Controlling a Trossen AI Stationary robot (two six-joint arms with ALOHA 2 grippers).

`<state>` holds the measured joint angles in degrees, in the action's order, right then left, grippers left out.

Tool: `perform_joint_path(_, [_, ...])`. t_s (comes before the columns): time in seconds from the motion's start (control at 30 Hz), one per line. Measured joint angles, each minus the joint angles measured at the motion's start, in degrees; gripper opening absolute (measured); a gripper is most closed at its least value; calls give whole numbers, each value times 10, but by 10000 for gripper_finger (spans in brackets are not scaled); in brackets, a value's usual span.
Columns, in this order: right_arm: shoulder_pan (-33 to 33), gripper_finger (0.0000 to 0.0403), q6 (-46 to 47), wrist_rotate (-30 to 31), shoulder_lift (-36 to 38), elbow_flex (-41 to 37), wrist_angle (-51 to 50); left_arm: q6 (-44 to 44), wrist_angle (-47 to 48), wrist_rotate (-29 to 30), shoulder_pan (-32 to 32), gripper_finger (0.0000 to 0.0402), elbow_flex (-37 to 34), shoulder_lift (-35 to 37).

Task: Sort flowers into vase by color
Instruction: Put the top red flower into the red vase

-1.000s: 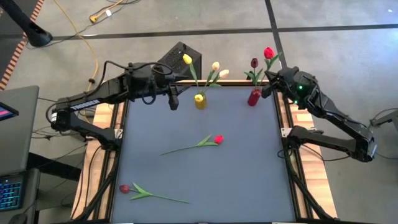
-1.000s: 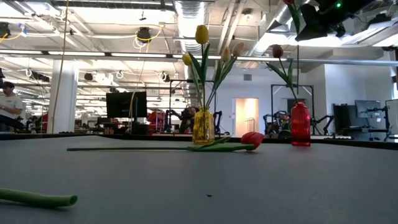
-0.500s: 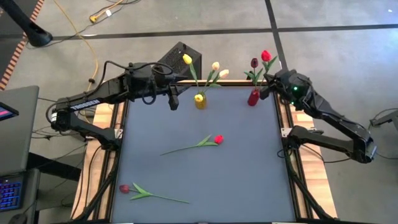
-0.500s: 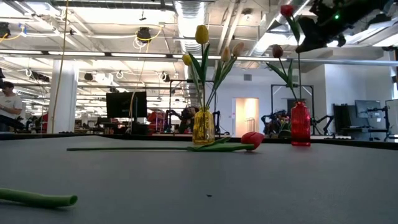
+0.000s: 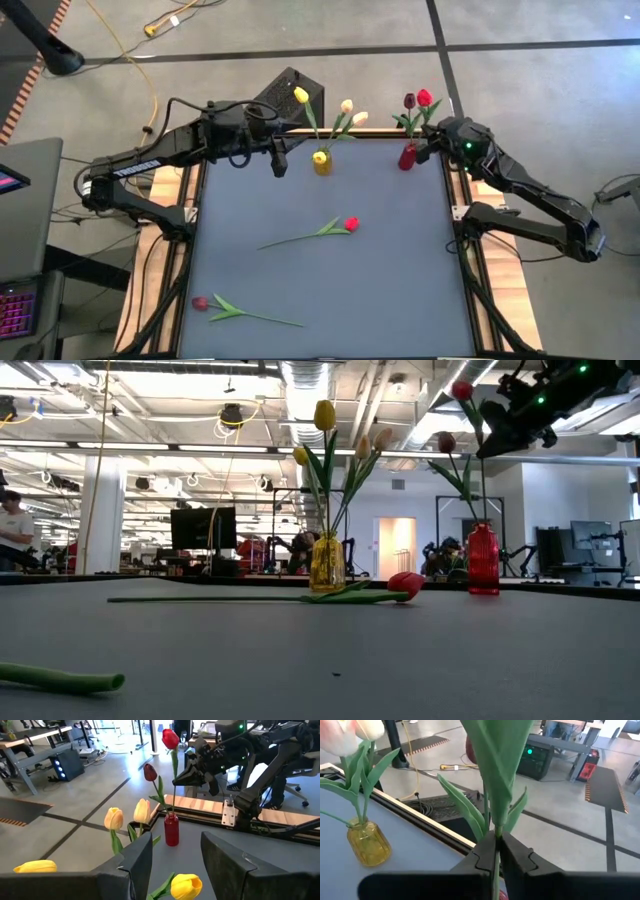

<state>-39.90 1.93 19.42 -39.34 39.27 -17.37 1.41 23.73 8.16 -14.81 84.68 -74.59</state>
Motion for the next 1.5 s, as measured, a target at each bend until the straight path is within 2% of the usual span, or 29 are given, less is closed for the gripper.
perform_joint_path(0.27, [0, 106, 9, 0, 0, 20, -44, 4, 2, 0, 0, 158, 0, 0])
perform_joint_path(0.5, [0, 186, 68, -4, 0, 60, -164, 4, 29, 0, 0, 158, 0, 0])
perform_joint_path(0.63, [0, 236, 73, -56, 0, 66, -192, 10, 29, 0, 0, 158, 0, 0])
perform_joint_path(0.73, [1, 259, 72, -94, 0, 66, -191, 13, 26, 0, 0, 158, 0, 0])
perform_joint_path(0.93, [0, 265, 69, -119, 0, 66, -191, 13, 32, -3, 0, 158, 0, 0])
perform_joint_path(1.17, [0, 265, 51, -137, 0, 66, -207, 11, 90, -23, 0, 158, 0, 0])
perform_joint_path(1.5, [1, 265, 56, -177, 0, 66, -232, -17, 199, -108, 2, 158, 0, -3])
